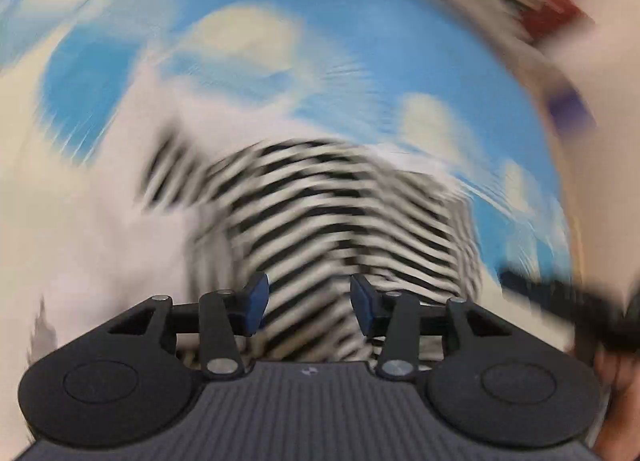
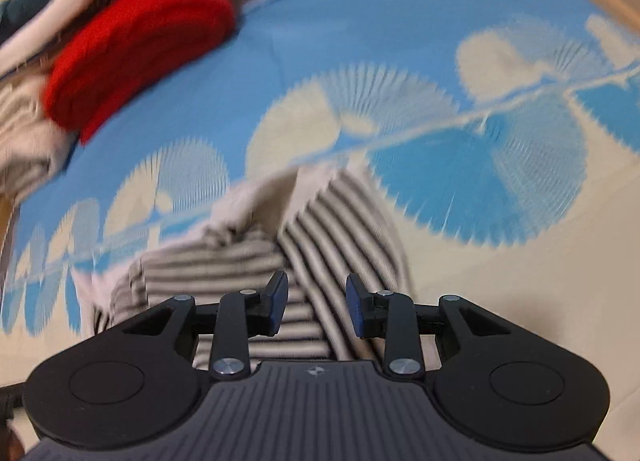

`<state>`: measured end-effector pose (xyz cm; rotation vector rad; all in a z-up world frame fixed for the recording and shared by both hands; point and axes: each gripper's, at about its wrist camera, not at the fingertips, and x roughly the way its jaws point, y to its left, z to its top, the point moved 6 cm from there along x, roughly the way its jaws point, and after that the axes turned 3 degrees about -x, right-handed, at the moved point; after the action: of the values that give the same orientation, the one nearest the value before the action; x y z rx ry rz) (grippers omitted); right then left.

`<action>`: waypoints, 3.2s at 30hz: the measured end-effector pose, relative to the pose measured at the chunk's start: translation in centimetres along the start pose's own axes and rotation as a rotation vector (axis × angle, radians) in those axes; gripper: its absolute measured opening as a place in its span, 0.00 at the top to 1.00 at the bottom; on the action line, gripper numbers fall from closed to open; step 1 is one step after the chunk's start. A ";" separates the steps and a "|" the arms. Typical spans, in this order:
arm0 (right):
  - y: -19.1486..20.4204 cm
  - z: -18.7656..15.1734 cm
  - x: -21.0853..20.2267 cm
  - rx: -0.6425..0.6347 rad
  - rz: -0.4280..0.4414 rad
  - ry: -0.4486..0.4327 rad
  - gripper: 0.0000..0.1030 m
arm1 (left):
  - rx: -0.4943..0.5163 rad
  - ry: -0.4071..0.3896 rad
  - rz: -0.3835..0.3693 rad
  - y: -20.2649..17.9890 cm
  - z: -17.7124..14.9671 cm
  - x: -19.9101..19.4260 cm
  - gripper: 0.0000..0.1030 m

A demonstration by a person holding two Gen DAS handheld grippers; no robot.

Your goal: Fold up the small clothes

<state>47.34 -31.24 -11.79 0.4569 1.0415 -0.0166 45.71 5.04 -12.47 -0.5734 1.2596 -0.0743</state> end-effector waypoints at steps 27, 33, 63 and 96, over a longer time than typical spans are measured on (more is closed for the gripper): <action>-2.2 -2.2 -0.6 0.246 0.030 -0.003 1.00 | 0.074 -0.044 0.085 3.5 0.2 -1.6 0.98; -1.4 -3.4 0.6 0.222 -0.003 0.080 0.94 | 0.076 0.005 0.041 3.4 -0.2 -0.5 0.60; 4.9 -2.1 -1.6 -0.050 0.144 -0.083 0.60 | 0.440 -0.138 -0.025 0.2 -0.5 -3.4 0.64; -3.2 -19.6 -23.9 -0.171 0.099 -0.365 0.57 | 0.464 -0.632 0.140 -1.4 -25.3 -18.6 0.20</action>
<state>18.10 -31.57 -1.25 0.3332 0.6548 0.0748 17.01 1.30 -0.28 -0.0826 0.6281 -0.0589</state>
